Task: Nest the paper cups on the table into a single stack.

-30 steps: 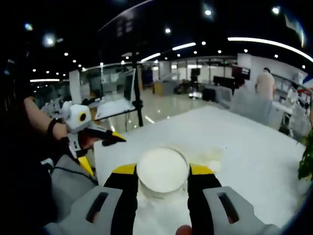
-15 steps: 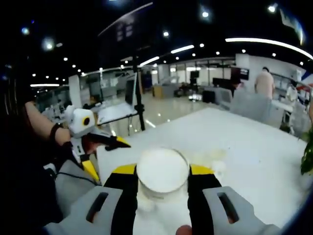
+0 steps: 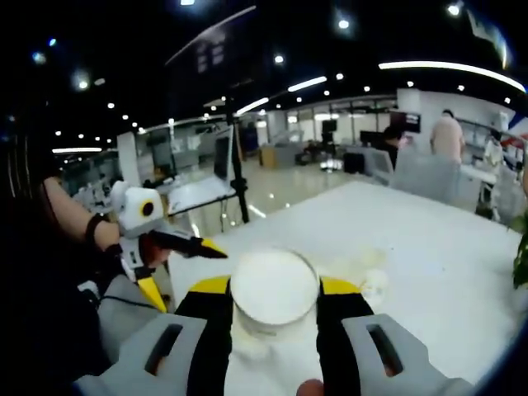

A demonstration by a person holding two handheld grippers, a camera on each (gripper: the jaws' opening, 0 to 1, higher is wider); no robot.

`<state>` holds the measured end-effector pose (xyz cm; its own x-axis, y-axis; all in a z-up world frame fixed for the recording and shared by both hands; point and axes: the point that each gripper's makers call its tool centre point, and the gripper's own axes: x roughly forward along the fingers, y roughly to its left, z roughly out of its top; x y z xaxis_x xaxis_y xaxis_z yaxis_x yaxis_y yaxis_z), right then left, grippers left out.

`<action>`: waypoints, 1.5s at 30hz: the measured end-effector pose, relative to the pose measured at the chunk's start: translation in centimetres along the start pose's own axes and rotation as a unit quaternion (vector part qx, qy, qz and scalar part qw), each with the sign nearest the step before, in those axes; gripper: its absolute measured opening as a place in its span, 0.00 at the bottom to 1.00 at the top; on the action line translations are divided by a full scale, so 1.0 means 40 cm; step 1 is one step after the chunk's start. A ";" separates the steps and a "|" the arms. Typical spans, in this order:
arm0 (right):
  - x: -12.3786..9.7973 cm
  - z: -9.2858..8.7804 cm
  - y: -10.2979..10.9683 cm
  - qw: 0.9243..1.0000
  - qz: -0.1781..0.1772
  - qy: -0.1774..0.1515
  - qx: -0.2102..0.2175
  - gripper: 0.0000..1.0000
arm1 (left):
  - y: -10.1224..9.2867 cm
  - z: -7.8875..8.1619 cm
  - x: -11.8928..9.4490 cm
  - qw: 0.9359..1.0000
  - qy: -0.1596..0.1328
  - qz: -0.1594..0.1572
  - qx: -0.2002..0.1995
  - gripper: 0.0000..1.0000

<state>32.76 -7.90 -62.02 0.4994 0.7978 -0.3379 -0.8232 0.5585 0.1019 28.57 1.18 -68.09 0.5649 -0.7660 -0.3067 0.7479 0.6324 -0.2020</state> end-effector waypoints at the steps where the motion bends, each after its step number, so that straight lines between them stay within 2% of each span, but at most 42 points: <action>1: 0.001 0.001 0.002 1.000 0.001 -0.001 0.001 0.36 | -0.003 0.000 0.001 1.000 0.001 -0.002 0.000 0.85; 5: 0.004 0.003 0.011 1.000 0.005 -0.003 0.003 0.36 | -0.021 0.002 0.005 1.000 0.000 -0.014 -0.008 0.84; 12: 0.006 0.006 0.036 1.000 0.016 -0.016 0.019 0.36 | -0.069 0.010 0.010 0.999 -0.005 -0.049 -0.017 0.71; 19: 0.013 0.007 0.072 0.999 0.034 -0.025 0.027 0.36 | -0.098 0.015 0.021 0.997 -0.007 -0.065 -0.030 0.69; 30: 0.024 0.000 0.111 0.997 0.059 -0.034 0.042 0.36 | -0.138 0.041 0.025 0.994 -0.016 -0.099 -0.041 0.57; 35: 0.028 0.001 0.124 0.996 0.068 -0.035 0.043 0.36 | -0.144 0.047 0.027 0.993 -0.019 -0.105 -0.049 0.56; 45: 0.027 0.005 0.126 0.994 0.077 -0.047 0.058 0.36 | -0.136 0.066 0.015 0.991 -0.046 -0.109 -0.061 0.53</action>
<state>29.20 -4.19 -61.68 0.3981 0.8903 -0.2213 -0.8578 0.4467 0.2541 25.77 -3.02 -64.72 0.4275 -0.8900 -0.1589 0.8109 0.4552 -0.3677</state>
